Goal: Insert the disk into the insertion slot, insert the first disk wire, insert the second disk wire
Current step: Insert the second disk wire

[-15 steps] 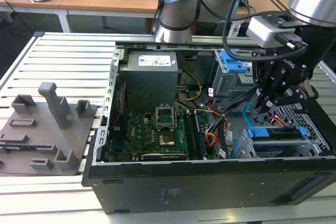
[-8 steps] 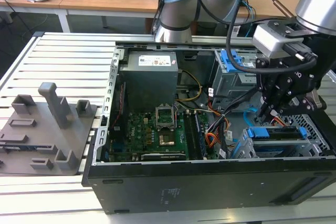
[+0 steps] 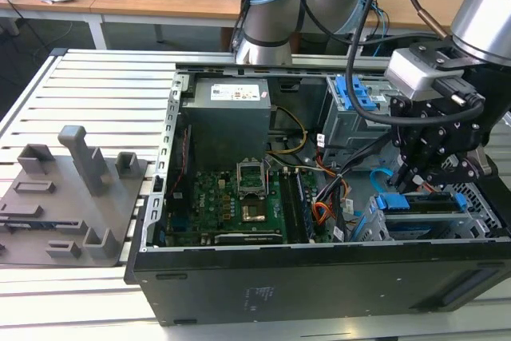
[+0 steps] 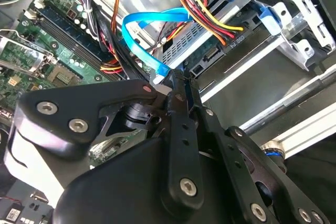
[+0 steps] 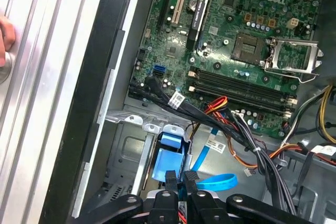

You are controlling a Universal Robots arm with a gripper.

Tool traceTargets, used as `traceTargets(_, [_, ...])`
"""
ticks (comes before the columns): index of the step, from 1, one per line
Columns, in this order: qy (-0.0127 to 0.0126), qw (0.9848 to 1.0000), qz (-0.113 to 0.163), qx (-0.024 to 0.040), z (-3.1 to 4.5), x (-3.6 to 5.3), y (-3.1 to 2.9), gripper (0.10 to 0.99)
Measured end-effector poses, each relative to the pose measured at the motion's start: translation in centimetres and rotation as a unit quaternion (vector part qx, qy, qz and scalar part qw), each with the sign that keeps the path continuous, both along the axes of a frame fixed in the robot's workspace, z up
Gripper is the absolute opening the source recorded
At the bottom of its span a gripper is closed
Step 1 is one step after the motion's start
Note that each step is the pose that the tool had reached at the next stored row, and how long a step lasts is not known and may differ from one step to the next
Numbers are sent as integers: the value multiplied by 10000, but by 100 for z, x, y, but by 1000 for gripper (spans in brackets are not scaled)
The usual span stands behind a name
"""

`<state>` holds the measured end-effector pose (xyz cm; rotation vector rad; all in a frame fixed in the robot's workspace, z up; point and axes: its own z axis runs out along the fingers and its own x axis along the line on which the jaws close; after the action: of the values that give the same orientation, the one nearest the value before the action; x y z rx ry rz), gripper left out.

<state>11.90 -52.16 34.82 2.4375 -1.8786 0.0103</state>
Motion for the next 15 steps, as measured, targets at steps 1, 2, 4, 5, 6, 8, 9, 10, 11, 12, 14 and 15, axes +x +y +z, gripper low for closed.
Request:
traceTargets(1, [0,10000,-2,0,0,0,0,165])
traceTargets(2, [0,10000,-13,0,0,0,0,165])
traceTargets(4, [0,10000,-83,0,0,0,0,165])
traceTargets(5, [0,9999,-130,0,0,0,0,165])
traceTargets(6, [0,9997,-233,0,0,0,0,165])
traceTargets(8, [0,9989,-458,-1,0,0,0,165])
traceTargets(9, [0,9985,-550,0,0,0,0,165])
traceTargets(10, [0,9979,-644,-1,0,0,0,165])
traceTargets(11, [0,9972,-743,0,0,0,0,165])
traceTargets(12, [0,9967,-809,-1,0,0,0,165])
traceTargets(14, [0,9954,-958,-1,0,0,0,165])
traceTargets(15, [0,9945,-1048,-1,0,0,0,165])
